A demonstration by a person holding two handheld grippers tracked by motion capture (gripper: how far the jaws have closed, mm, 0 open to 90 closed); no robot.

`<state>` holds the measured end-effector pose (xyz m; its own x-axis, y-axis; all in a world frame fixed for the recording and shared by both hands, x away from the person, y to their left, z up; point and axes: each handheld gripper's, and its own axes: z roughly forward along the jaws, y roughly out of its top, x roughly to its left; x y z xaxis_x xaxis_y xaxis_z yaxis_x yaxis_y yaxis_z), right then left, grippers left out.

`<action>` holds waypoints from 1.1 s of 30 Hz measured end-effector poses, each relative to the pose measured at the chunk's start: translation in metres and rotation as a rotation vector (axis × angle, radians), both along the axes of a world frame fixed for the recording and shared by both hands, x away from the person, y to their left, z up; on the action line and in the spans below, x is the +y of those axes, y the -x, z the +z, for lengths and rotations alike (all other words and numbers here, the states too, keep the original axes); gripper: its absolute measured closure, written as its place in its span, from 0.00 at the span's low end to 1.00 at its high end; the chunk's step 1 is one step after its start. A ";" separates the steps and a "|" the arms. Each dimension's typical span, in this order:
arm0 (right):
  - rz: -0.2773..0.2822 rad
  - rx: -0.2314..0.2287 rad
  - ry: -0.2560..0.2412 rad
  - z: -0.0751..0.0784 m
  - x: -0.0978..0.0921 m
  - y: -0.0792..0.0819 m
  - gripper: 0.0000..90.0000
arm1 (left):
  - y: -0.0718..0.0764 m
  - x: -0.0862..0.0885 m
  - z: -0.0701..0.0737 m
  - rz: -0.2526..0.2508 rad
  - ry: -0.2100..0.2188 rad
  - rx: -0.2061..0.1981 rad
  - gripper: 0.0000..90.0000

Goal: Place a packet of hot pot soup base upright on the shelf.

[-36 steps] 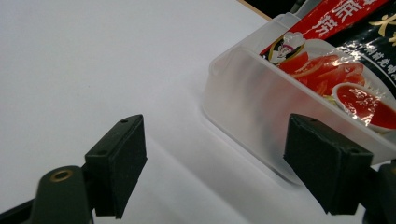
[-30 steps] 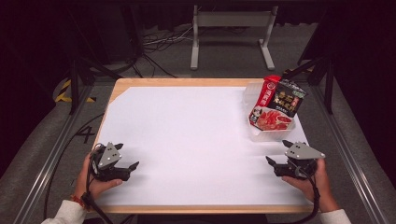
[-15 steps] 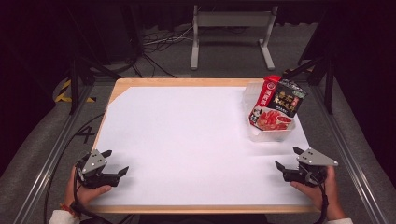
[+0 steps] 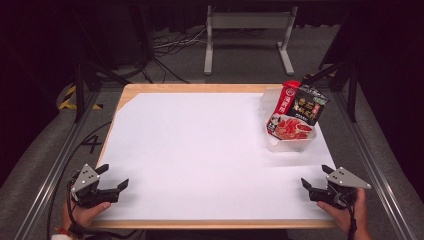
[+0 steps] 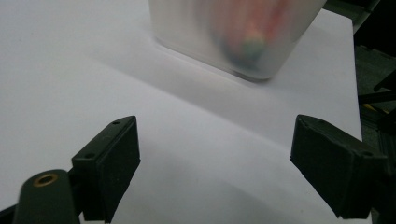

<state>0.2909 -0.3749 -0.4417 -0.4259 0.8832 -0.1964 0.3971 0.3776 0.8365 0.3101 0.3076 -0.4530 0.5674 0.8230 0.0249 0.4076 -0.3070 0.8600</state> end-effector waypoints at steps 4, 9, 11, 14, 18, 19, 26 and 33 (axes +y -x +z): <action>0.000 -0.004 0.009 0.000 0.002 0.002 0.18 | 0.001 0.000 0.000 0.000 0.004 -0.011 0.13; -0.002 -0.001 0.020 0.000 0.004 0.003 0.18 | 0.002 0.000 0.000 -0.007 0.001 -0.010 0.13; -0.003 -0.001 0.028 -0.001 0.006 0.003 0.18 | 0.002 -0.001 0.000 -0.006 0.000 -0.012 0.13; 0.002 -0.019 0.045 0.000 0.008 0.004 0.17 | 0.002 -0.002 0.000 -0.005 -0.002 -0.012 0.13; 0.002 -0.017 0.050 -0.001 0.008 0.004 0.17 | 0.002 -0.003 -0.001 -0.010 -0.013 -0.011 0.13; 0.002 -0.017 0.050 -0.001 0.008 0.004 0.17 | 0.002 -0.004 0.000 -0.012 -0.017 -0.014 0.13; 0.003 -0.004 0.033 -0.002 0.008 0.003 0.18 | 0.001 -0.004 -0.001 -0.010 -0.020 -0.013 0.13; 0.013 -0.011 0.008 -0.001 0.007 0.005 0.18 | 0.000 -0.002 0.000 0.001 0.000 -0.020 0.14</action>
